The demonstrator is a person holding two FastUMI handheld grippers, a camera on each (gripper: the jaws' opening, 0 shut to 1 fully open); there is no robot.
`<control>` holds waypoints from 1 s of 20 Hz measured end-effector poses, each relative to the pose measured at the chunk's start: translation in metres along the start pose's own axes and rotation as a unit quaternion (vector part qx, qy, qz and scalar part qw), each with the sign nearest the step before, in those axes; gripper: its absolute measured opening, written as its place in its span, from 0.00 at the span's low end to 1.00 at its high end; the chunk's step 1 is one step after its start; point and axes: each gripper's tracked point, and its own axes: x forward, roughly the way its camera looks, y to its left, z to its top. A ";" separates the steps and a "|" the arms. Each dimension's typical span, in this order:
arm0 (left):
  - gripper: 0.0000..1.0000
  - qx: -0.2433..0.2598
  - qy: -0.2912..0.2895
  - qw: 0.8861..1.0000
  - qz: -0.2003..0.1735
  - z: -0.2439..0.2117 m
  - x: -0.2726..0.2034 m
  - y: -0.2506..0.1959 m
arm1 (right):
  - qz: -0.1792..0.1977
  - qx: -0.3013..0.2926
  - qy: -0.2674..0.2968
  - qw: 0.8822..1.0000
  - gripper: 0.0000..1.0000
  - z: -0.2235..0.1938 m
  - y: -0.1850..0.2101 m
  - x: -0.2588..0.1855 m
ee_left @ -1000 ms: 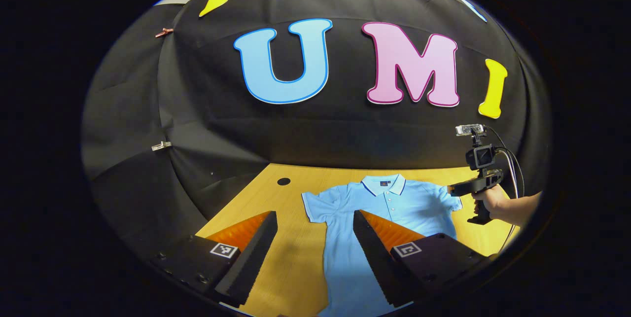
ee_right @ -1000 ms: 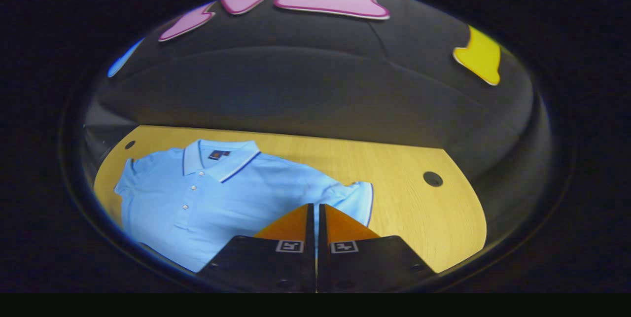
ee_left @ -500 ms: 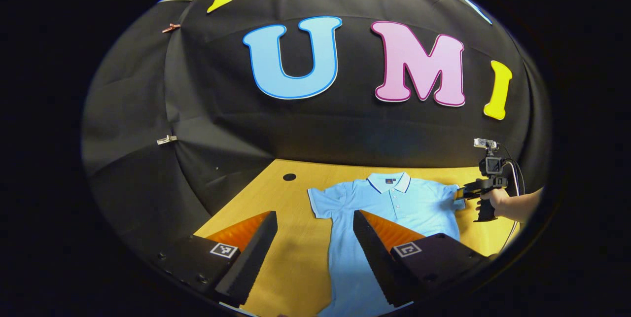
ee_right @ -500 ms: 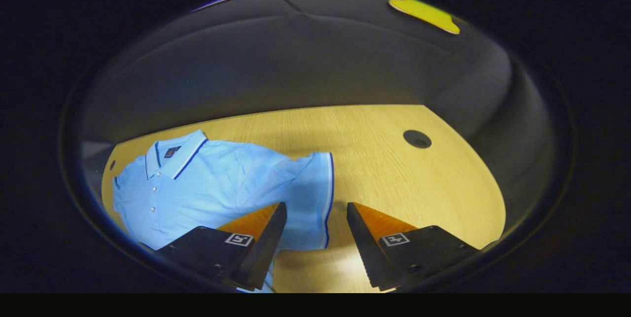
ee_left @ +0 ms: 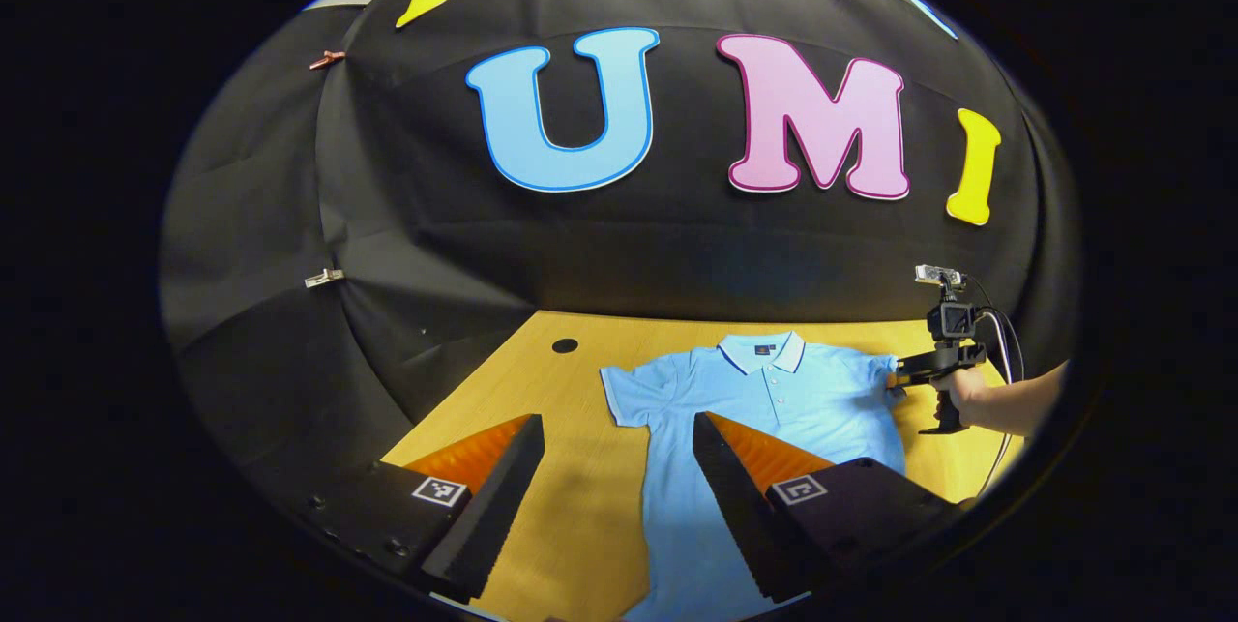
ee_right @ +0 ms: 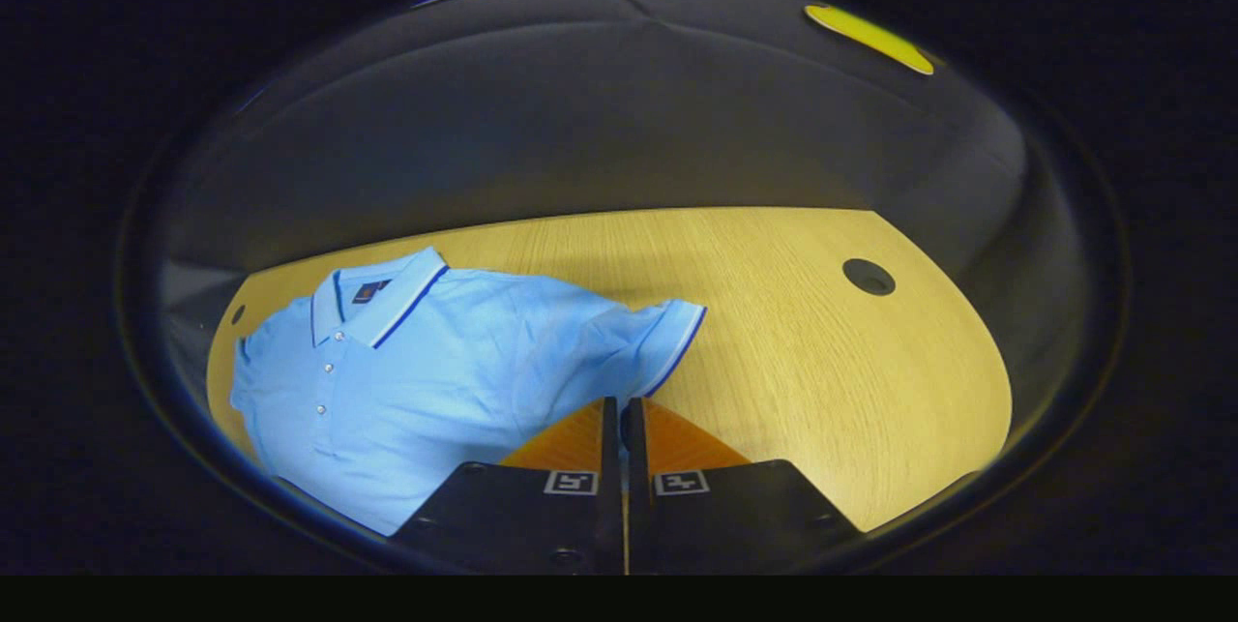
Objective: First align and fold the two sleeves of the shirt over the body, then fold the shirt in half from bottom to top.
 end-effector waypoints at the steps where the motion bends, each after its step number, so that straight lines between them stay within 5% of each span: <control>1: 0.99 -0.001 0.002 1.000 0.001 -0.002 -0.001 0.001 | -0.001 -0.009 -0.003 1.000 0.06 0.001 0.000 -0.004; 3: 0.99 -0.006 0.005 1.000 0.002 -0.004 0.000 0.003 | -0.005 -0.039 -0.015 0.999 0.12 0.008 0.003 -0.010; 4: 0.99 -0.008 0.006 1.000 0.001 -0.005 -0.001 0.003 | -0.005 -0.055 -0.026 0.998 0.00 0.015 0.007 -0.015; 8: 0.98 -0.011 0.006 1.000 0.000 -0.009 -0.004 0.004 | 0.018 -0.102 -0.053 0.993 0.00 0.035 0.049 -0.030; 10: 0.99 -0.011 0.005 1.000 0.000 -0.010 -0.006 0.005 | 0.030 -0.136 -0.063 0.988 0.12 0.039 0.074 -0.035; 11: 0.99 -0.012 0.005 1.000 0.000 -0.011 -0.008 0.006 | 0.037 -0.155 -0.064 0.985 0.00 0.038 0.087 -0.039; 16: 0.99 -0.022 0.006 1.000 0.007 -0.018 -0.014 0.015 | 0.080 -0.227 -0.061 0.969 0.06 0.011 0.157 -0.052; 20: 0.99 -0.034 0.013 0.999 0.001 -0.025 -0.005 0.018 | 0.142 -0.236 -0.066 0.959 0.22 -0.010 0.206 -0.079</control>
